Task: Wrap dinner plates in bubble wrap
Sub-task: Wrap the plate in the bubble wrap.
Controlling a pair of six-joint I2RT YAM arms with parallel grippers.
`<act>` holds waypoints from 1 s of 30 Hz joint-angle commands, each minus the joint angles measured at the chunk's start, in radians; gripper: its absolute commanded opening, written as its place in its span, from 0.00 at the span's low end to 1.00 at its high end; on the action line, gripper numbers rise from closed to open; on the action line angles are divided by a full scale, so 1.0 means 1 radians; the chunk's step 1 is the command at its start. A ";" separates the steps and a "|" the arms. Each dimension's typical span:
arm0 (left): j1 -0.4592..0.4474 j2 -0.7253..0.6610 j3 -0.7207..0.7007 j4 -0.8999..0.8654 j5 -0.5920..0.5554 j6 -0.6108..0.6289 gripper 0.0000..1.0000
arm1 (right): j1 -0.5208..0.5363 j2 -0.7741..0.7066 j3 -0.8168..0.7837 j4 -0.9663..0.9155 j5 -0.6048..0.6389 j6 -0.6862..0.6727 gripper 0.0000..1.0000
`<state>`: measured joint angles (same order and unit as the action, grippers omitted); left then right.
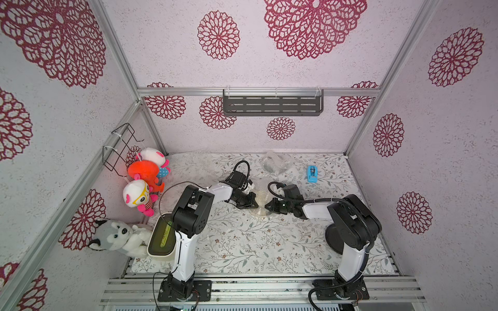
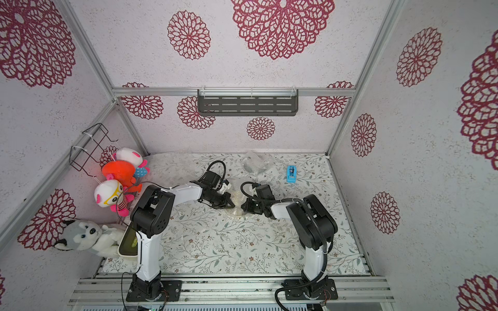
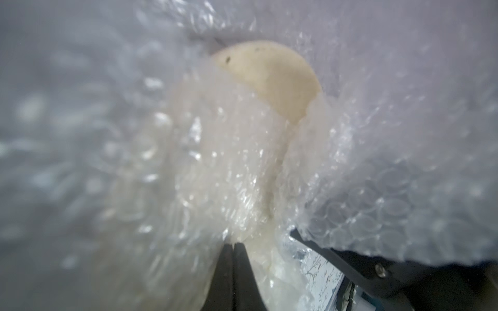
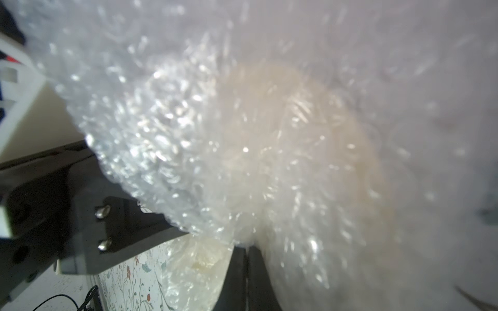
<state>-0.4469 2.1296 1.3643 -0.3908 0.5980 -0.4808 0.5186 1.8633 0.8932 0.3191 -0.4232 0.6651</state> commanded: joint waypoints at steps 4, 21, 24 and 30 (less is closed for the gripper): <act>-0.001 0.070 -0.033 -0.013 -0.107 -0.064 0.00 | 0.030 -0.020 0.069 0.083 -0.132 0.055 0.00; 0.025 -0.112 -0.138 0.193 0.023 -0.249 0.39 | 0.031 0.125 -0.014 -0.021 -0.137 -0.023 0.00; 0.010 -0.091 -0.131 0.215 -0.020 -0.281 0.45 | 0.039 0.117 -0.019 0.027 -0.169 -0.023 0.00; 0.015 -0.107 -0.239 0.443 0.039 -0.376 0.46 | 0.052 0.104 -0.025 0.078 -0.172 -0.009 0.00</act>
<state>-0.4393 2.0418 1.1854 -0.0887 0.6254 -0.7811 0.5453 1.9511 0.8982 0.4759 -0.5835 0.6731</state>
